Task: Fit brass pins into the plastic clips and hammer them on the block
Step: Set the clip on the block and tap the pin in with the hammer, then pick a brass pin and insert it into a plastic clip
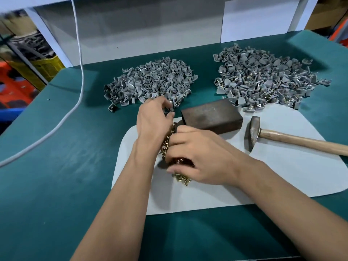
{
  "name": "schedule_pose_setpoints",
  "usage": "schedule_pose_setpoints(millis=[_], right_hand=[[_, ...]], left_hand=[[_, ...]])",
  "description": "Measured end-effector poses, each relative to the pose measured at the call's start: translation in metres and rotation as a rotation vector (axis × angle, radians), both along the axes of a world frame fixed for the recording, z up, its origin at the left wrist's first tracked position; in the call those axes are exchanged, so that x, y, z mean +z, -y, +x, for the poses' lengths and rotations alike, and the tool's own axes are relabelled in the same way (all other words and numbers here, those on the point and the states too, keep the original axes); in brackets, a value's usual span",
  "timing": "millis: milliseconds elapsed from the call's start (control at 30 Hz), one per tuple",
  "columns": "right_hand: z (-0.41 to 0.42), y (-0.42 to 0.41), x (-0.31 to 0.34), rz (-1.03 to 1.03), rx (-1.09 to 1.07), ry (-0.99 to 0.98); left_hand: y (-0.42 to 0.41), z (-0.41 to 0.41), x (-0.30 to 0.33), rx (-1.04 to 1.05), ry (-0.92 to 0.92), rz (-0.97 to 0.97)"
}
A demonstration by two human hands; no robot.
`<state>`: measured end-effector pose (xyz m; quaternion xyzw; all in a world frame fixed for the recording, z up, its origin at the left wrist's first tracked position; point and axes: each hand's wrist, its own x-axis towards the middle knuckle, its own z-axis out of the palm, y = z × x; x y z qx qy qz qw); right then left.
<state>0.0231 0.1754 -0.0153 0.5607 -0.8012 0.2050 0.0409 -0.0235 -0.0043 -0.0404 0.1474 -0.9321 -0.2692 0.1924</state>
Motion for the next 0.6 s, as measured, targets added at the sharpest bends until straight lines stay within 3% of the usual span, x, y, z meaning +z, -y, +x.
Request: schedule_pose_setpoints(millis=[300,600], right_hand=[[-0.006,-0.015,0.007,0.024,0.036,0.330],[-0.005,-0.013,0.006,0.142,0.067,0.364]], left_hand=[[0.003,0.001,-0.004,0.009,-0.047,0.085],[0.002,-0.001,0.003,0.090,-0.244,0.345]])
